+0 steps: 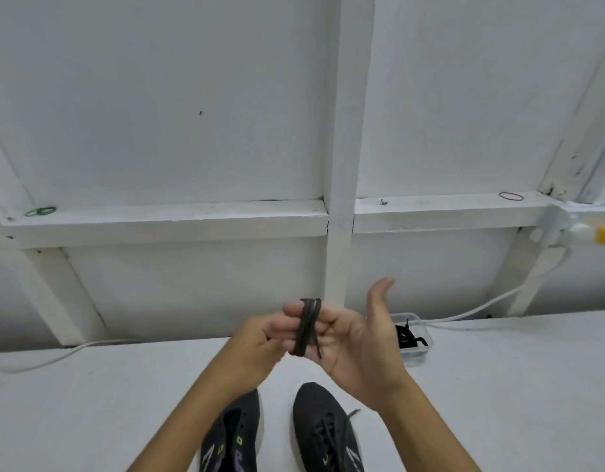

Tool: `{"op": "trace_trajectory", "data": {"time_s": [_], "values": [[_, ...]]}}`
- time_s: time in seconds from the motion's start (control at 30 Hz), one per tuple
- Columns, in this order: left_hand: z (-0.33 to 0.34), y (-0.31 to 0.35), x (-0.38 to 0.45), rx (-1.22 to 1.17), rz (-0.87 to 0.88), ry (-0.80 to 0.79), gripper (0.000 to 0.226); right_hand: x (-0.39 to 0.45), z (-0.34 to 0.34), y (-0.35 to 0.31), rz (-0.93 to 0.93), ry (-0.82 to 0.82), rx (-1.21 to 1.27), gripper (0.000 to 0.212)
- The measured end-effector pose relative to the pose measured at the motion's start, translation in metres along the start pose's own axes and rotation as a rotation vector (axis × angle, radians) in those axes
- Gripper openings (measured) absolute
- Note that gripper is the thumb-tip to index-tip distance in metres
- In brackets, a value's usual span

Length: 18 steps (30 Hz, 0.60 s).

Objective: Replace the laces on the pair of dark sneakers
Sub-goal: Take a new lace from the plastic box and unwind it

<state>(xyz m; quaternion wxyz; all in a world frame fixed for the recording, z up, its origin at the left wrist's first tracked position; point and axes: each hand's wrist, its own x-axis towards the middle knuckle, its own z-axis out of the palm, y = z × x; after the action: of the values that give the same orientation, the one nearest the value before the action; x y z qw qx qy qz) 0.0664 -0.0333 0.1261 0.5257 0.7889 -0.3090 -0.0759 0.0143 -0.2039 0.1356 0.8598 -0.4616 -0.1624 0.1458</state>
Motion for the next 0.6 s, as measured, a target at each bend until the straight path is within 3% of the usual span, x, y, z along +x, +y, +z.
{"op": "trace_trajectory", "data": {"time_s": [0.1,0.2,0.27,0.33,0.47,0.6], "values": [[0.022,-0.018,-0.020,0.309,0.048,-0.133,0.030,0.007,-0.013,-0.011,-0.071,0.117,-0.085,0.122],[0.021,-0.003,-0.030,0.506,0.091,-0.275,0.038,0.008,-0.025,-0.006,0.028,0.226,-0.384,0.127],[0.000,0.015,-0.025,0.504,0.130,-0.237,0.035,0.004,-0.027,0.005,0.142,0.211,-0.544,0.131],[-0.025,0.030,-0.014,0.520,0.178,-0.168,0.028,-0.003,-0.023,0.015,0.233,0.131,-0.535,0.125],[-0.042,0.033,0.007,0.280,0.126,-0.120,0.014,-0.013,-0.003,0.019,0.238,-0.060,-0.330,0.124],[-0.014,0.011,0.000,-0.041,0.018,-0.037,0.014,-0.010,0.008,0.004,0.047,-0.099,-0.184,0.122]]}}
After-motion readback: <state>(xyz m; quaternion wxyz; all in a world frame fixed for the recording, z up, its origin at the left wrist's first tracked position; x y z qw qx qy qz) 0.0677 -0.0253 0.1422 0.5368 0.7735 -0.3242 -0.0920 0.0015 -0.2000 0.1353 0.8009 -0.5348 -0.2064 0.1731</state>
